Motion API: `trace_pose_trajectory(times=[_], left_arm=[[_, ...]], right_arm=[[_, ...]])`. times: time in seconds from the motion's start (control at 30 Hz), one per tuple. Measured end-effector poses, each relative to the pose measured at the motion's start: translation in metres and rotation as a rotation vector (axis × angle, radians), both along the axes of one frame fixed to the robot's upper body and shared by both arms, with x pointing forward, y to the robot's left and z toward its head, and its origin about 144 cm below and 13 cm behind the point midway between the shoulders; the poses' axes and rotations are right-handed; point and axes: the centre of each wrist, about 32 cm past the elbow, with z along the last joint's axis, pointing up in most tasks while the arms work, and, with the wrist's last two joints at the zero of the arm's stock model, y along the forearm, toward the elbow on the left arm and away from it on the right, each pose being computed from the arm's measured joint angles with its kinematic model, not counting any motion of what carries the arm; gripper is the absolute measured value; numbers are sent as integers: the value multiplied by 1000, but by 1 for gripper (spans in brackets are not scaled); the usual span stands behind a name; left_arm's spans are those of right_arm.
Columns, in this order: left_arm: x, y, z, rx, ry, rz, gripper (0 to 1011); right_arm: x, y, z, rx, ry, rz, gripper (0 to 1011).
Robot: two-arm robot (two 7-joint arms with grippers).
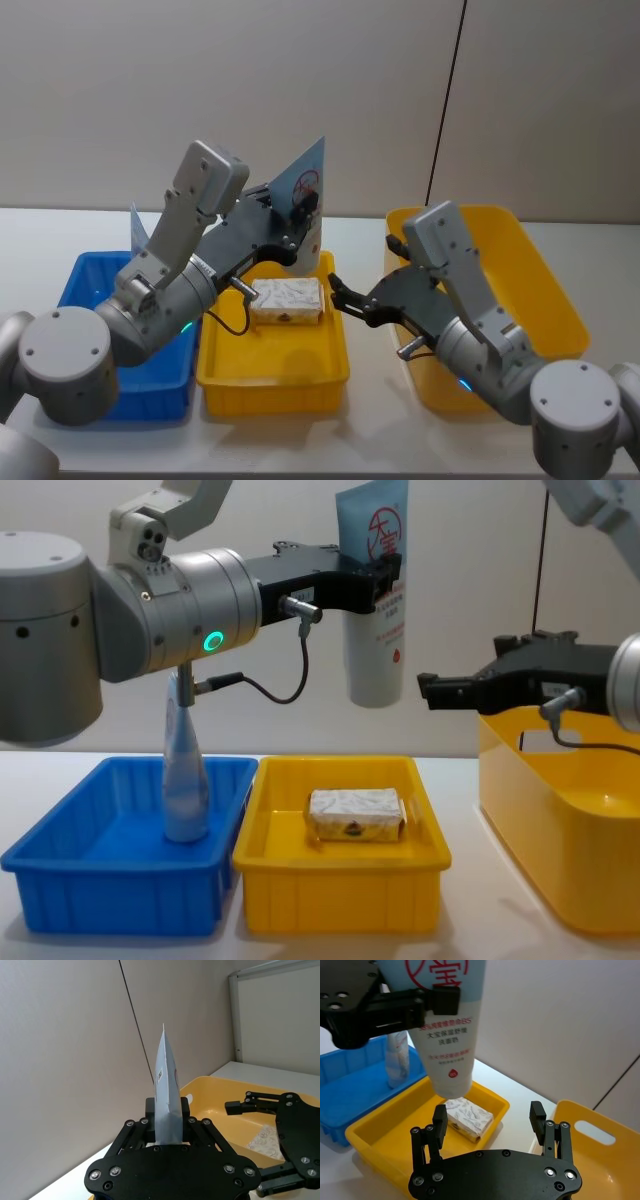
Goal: Bimanual collaborative sorting of washing and personal care products
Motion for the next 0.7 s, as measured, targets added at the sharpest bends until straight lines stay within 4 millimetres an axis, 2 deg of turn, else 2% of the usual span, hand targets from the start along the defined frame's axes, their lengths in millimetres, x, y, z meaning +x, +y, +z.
trace_pose_trajectory(times=[0.7], left_arm=[[0, 0, 0, 0, 0, -1, 224]], right_arm=[[25, 12, 5, -68, -20, 119, 1004]])
